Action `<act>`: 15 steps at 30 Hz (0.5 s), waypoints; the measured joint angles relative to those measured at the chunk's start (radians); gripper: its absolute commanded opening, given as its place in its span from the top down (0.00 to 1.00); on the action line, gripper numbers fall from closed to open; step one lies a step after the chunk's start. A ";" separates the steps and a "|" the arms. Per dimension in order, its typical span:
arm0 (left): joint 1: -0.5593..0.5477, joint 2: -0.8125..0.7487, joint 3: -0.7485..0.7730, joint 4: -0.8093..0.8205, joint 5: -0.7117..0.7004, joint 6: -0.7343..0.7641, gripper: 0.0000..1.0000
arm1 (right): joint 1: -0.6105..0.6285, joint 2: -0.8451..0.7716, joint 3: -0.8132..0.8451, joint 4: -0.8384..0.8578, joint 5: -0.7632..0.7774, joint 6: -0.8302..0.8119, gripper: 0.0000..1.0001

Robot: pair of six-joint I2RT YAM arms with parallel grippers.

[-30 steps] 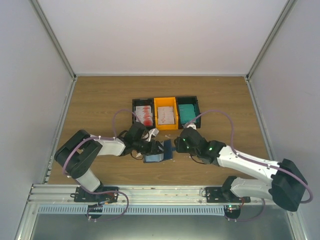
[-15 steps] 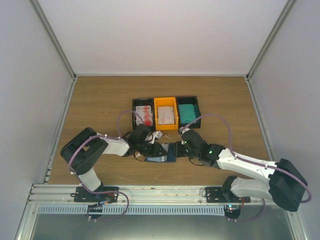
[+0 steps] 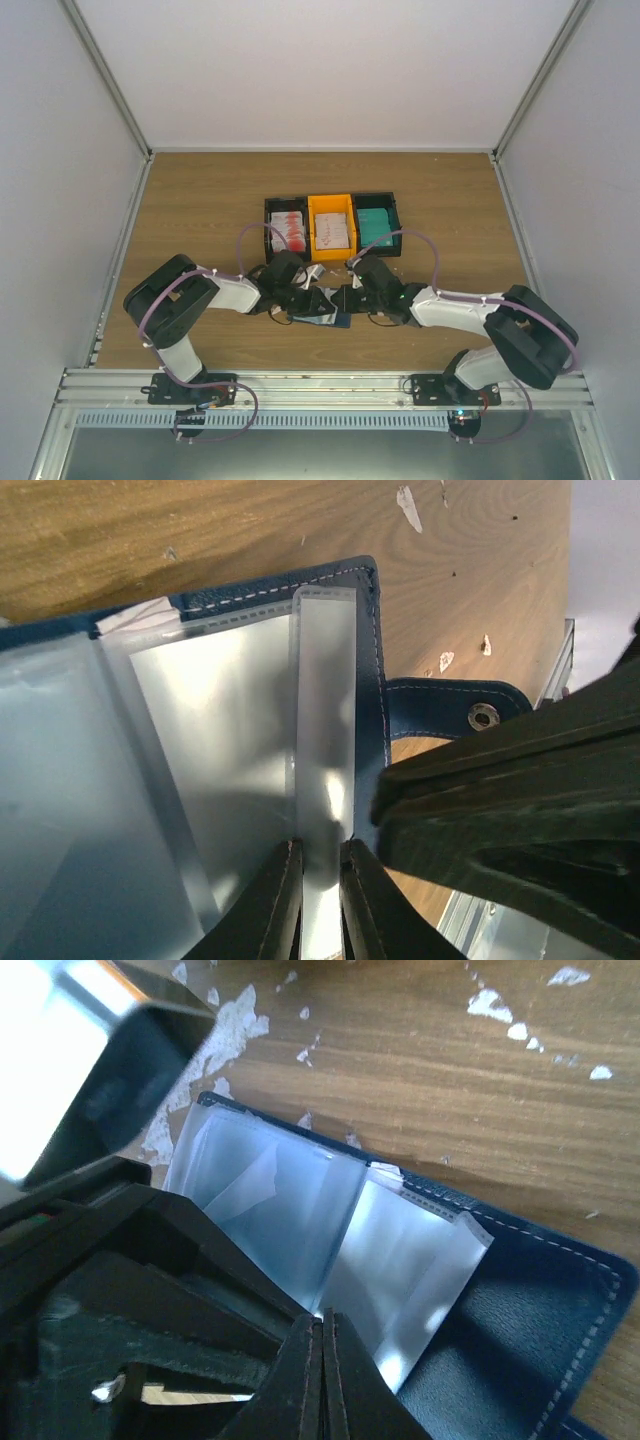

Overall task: Put the credit cards into the card holder
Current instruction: Turn over the card slot in the card holder.

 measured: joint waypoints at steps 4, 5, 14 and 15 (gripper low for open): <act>0.000 -0.014 -0.002 -0.008 0.004 -0.003 0.84 | -0.005 0.050 -0.007 0.043 -0.025 0.000 0.99; -0.001 -0.021 -0.002 -0.011 0.005 -0.003 0.84 | -0.007 0.061 -0.008 0.050 -0.027 0.000 0.99; -0.001 -0.202 -0.007 -0.151 -0.125 0.009 0.68 | -0.014 0.113 -0.013 0.062 -0.028 0.000 0.99; -0.001 -0.228 -0.006 -0.177 -0.157 0.010 0.63 | -0.013 0.114 -0.013 0.062 -0.028 0.000 0.99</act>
